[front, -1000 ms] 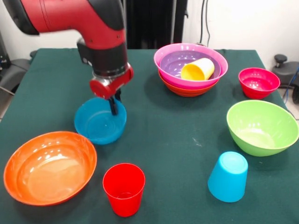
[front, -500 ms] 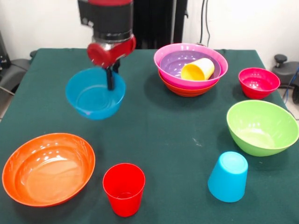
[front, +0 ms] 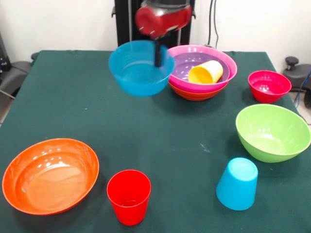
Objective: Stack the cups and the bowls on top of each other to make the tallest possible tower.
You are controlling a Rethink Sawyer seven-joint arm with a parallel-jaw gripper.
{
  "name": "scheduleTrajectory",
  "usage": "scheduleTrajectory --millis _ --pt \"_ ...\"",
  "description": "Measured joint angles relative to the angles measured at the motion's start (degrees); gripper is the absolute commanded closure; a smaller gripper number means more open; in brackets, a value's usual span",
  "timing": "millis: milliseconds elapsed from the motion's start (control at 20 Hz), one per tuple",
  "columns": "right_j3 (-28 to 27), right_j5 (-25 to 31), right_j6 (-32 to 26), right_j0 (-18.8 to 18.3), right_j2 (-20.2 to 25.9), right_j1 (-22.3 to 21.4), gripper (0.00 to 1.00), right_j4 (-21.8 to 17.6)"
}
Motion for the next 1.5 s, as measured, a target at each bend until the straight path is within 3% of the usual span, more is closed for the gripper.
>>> scheduleTrajectory --millis 200,500,900,1200,1300,1500 --pt "1.49 -0.06 6.32 3.55 -1.5 -2.52 1.0 2.97" --pt "3.9 -2.52 14.53 5.67 -2.6 -4.83 1.0 4.61" --pt "4.62 -5.0 18.85 8.98 -4.72 -6.08 1.0 4.76" --pt "1.43 -5.0 23.29 17.63 -9.37 -3.95 1.0 4.71" --pt "-1.3 -5.01 26.11 22.27 -11.26 -1.91 1.0 4.65" --pt "-4.64 -5.01 29.41 26.64 -12.77 0.74 1.0 4.66"
